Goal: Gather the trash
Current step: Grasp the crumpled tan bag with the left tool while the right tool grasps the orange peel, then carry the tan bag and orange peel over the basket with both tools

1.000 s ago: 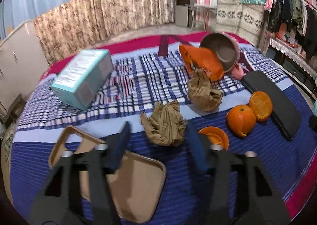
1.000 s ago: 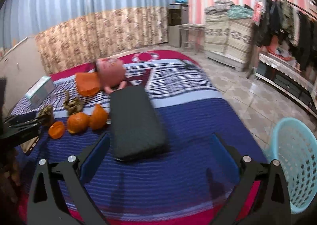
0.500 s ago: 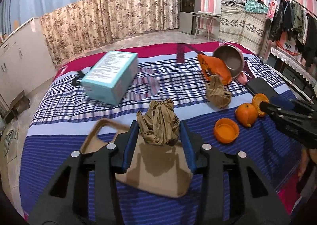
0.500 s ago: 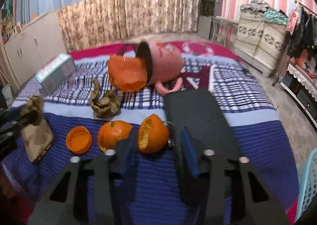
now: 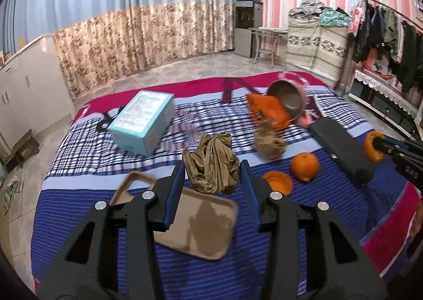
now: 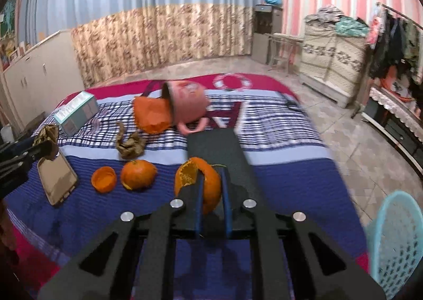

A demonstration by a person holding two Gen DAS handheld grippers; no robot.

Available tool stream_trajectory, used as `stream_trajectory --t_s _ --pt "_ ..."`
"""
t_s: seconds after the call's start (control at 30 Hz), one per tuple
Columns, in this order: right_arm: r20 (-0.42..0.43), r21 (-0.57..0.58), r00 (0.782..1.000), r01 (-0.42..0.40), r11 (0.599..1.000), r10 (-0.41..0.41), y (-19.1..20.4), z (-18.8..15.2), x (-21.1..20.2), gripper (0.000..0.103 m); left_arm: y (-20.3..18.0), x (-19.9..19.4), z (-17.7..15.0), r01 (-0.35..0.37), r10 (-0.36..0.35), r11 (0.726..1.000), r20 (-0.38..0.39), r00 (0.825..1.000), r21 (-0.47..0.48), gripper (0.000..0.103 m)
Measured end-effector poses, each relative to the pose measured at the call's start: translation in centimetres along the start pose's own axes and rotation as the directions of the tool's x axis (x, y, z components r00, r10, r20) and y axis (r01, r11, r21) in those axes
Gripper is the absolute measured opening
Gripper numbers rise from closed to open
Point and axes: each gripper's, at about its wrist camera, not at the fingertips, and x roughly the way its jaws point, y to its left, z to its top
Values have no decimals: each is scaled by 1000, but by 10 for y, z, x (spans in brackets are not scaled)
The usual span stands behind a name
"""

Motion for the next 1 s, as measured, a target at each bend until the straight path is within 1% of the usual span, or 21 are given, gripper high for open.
stream_trajectory --t_s 0.13,0.3,0.4,0.57,0.67,0.73,0.9,1.0 --pt "38 63 998 54 997 -56 -41 -14 -36 13 -26 -7 4 29 -30 999 24 999 16 42" --pt "91 143 987 122 982 -136 -92 -26 -74 13 -59 -11 10 61 -63 997 37 997 37 42" --pt "103 162 978 163 973 -181 -118 -34 -89 13 -85 -15 10 84 -87 994 49 995 66 42" --pt "115 218 966 204 954 -233 -161 -45 -108 13 -125 -18 11 119 -126 986 50 991 119 42" --pt "118 237 959 225 945 -258 -179 -51 -117 13 -147 -22 14 146 -155 980 61 986 135 42" --pt "120 253 953 242 937 -278 -193 -55 -124 13 -166 -25 17 166 -178 975 74 981 150 42" --pt "130 337 941 255 907 -313 -229 -66 -139 13 -212 -30 18 218 -237 957 81 968 190 42" --pt "120 342 934 279 897 -336 -241 -71 -141 13 -241 -34 17 244 -268 944 85 960 220 42"
